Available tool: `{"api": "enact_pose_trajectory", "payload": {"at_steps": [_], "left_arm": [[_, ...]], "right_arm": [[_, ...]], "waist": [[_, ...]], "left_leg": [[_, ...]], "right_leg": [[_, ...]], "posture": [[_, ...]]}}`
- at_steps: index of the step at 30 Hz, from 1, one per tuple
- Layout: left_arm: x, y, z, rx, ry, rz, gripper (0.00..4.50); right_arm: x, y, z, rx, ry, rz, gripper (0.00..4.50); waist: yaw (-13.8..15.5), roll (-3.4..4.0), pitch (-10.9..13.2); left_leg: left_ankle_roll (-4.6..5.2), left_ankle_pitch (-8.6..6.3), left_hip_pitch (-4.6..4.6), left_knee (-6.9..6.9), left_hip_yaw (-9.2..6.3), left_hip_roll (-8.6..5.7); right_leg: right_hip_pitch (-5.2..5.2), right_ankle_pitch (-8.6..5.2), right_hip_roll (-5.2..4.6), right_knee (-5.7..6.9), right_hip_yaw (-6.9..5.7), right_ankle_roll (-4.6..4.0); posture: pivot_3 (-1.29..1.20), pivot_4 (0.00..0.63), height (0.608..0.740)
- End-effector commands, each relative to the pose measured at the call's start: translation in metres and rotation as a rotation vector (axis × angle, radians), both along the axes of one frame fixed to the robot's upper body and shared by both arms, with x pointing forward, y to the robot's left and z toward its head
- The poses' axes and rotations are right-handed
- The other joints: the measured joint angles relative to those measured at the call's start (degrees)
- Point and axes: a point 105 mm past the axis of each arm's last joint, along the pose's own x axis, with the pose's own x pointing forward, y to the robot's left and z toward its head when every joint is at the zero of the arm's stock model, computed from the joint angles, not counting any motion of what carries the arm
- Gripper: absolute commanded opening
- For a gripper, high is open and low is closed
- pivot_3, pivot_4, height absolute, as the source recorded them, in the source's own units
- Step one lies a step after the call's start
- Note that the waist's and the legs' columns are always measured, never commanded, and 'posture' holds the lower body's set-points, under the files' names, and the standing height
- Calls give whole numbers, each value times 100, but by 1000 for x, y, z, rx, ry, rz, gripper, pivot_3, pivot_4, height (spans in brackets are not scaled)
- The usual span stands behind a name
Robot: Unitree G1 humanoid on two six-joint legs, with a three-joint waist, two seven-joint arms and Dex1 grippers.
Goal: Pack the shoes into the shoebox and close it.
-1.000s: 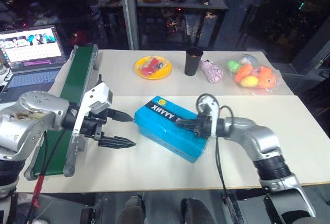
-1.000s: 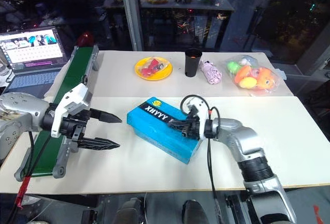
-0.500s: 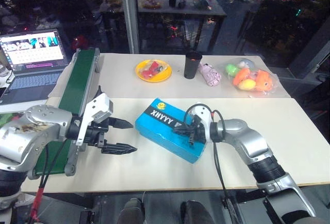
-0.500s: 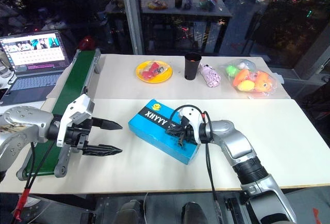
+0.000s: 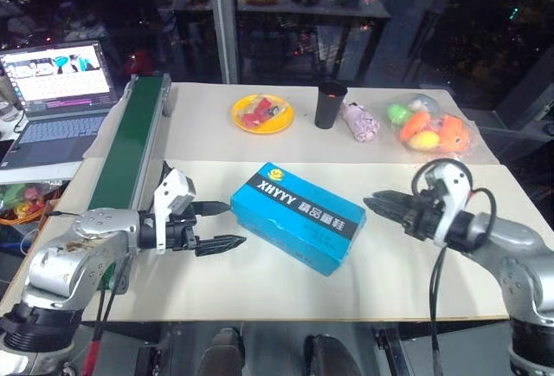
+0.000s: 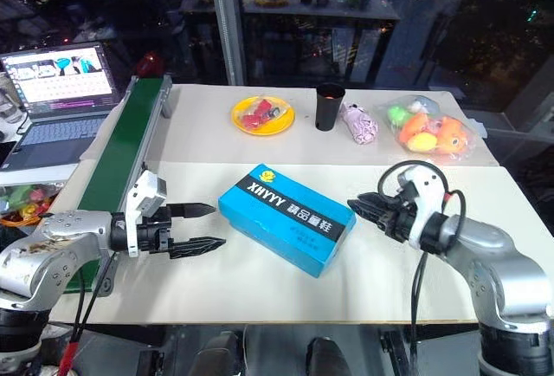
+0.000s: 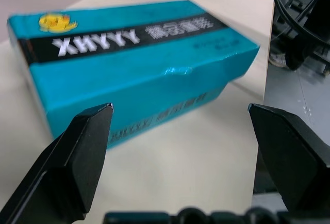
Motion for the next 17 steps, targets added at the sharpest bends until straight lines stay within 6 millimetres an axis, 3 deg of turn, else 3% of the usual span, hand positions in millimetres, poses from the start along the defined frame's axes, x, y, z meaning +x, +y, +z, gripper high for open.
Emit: {"api": "enact_pose_trajectory", "payload": {"at_steps": [1, 5, 11, 17], "left_arm": [[2, 0, -6, 19, -123, 95, 4500], [1, 9, -36, -21, -73, 239, 4500], [18, 18, -56, -54, -140, 428, 4500], [24, 14, -81, -61, -140, 506, 4500]], "right_arm": [[-22, -27, -1, -19, -55, -101, 3219], [-40, -46, -41, -24, 3, -228, 4447], [-39, -53, -85, -60, -13, -363, 4447], [-24, -40, -95, -37, -54, -388, 4447]], "waist": [[10, 1, 0], [-7, 0, 0], [-96, 11, -1], [-179, 29, -3]], "left_leg": [[-3, -2, 7, 1, 0, -2], [-10, -6, 35, 3, -1, -3], [-23, -15, 77, -4, -3, -1], [-23, -15, 52, -10, 21, 1]], "right_leg": [[9, 0, -3, -3, 0, 0], [42, 0, -8, -12, -1, 0], [46, 4, -16, -43, -6, -9], [50, 13, -35, -108, -10, -9]], "posture": [[0, 150, 736], [0, 150, 736], [0, 150, 736], [0, 150, 736]]}}
